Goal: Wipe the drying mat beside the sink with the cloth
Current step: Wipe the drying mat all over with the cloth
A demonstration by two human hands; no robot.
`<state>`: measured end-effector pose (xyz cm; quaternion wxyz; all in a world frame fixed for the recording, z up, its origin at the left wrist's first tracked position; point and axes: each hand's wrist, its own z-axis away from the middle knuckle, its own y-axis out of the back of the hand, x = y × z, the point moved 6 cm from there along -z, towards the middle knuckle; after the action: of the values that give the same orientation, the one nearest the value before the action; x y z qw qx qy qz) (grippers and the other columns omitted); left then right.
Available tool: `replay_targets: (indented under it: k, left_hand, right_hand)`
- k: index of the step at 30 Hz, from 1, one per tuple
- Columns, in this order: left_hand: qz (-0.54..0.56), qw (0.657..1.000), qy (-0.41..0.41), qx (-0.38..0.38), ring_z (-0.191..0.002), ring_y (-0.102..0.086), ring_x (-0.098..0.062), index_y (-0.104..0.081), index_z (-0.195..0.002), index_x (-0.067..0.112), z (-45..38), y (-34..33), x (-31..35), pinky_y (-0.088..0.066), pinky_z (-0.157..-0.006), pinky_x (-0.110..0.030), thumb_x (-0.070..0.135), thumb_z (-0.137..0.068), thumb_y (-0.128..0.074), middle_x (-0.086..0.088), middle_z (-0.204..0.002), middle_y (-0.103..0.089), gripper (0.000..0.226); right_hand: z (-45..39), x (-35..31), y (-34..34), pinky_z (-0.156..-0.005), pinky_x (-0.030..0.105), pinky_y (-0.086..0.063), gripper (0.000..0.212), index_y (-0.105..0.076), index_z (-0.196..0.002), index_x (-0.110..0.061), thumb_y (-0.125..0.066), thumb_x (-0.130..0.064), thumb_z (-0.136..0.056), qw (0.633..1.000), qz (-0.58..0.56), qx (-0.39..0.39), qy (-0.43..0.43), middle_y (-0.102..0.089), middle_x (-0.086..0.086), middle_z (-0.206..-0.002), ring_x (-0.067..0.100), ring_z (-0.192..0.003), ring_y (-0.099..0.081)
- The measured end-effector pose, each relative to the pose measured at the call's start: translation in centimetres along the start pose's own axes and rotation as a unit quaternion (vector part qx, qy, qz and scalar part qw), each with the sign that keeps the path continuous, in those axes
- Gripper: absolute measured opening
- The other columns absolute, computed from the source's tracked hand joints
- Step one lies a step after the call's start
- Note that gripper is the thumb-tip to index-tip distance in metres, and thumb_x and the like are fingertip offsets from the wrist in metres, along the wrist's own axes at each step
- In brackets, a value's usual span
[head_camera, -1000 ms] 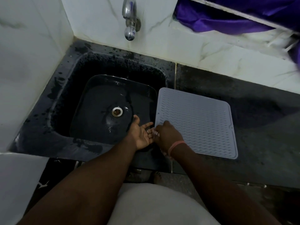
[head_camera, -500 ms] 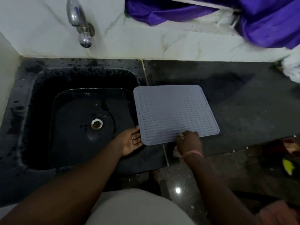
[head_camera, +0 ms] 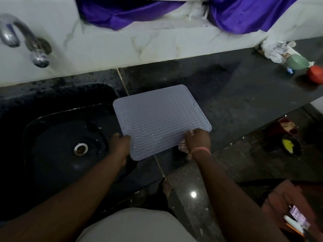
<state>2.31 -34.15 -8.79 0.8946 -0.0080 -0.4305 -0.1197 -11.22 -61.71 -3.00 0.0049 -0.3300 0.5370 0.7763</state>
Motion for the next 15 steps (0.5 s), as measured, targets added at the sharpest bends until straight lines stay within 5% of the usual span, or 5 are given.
replay_targets:
  k: [2, 5, 10, 12, 15]
  left_hand:
    - [-0.202, 0.970, -0.125, 0.061, -0.119, -0.057, -0.030, -0.051, -0.138, 0.014, 0.0, -1.1, 1.8, -0.049, -0.097, -0.037, 0.016, -0.094, -0.055, -0.014, -0.135, -0.055, 0.045]
    - [-0.343, 0.911, -0.230, -0.010, -0.136, -0.043, -0.030, -0.046, -0.148, 0.015, -0.4, -6.0, 3.5, -0.029, -0.119, -0.036, 0.015, -0.097, -0.054, -0.013, -0.151, -0.044, 0.052]
    - [-0.466, 0.838, -0.264, -0.102, -0.140, -0.035, -0.030, -0.046, -0.149, 0.025, -1.9, -11.7, 3.8, -0.021, -0.120, -0.041, 0.019, -0.094, -0.056, -0.011, -0.156, -0.038, 0.056]
    - [-0.523, 0.803, -0.264, -0.105, -0.143, -0.030, -0.032, -0.040, -0.151, 0.034, -2.6, -11.7, 3.7, -0.022, -0.120, -0.046, 0.029, -0.090, -0.064, -0.010, -0.159, -0.032, 0.066]
    - [-0.602, 0.753, -0.249, -0.089, -0.143, -0.024, -0.036, -0.031, -0.153, 0.041, -2.8, -11.1, 3.5, -0.026, -0.115, -0.055, 0.044, -0.086, -0.070, -0.006, -0.163, -0.022, 0.078]
  right_hand:
    - [-1.7, 1.0, 0.6, -0.082, 0.033, -0.053, 0.030, -0.071, -0.102, -0.001, -0.061, -0.028, -0.094, 0.999, 0.036, 0.000, -0.002, -0.066, 0.019, -0.110, 0.032, -0.094, -0.066]
    - [-0.8, 0.3, -1.3, -0.078, 0.032, -0.050, 0.028, -0.069, -0.102, -0.003, -0.058, -0.028, -0.095, 0.998, 0.049, -0.031, 0.035, -0.058, 0.015, -0.106, 0.034, -0.099, -0.063]
    - [5.6, -2.7, -6.2, -0.069, 0.034, -0.045, 0.019, -0.068, -0.084, -0.001, -0.063, -0.019, -0.087, 0.973, 0.008, -0.170, 0.156, -0.063, 0.020, -0.087, 0.035, -0.085, -0.063]
    - [3.1, -2.0, -4.1, -0.061, 0.031, -0.043, 0.024, -0.069, -0.073, 0.002, -0.068, -0.019, -0.085, 0.977, -0.031, -0.152, 0.147, -0.067, 0.020, -0.074, 0.031, -0.072, -0.063]
    - [-4.0, 1.3, 1.7, -0.064, 0.029, -0.043, 0.028, -0.073, -0.080, -0.001, -0.064, -0.025, -0.092, 0.995, -0.020, -0.064, 0.068, -0.070, 0.017, -0.080, 0.028, -0.074, -0.065]
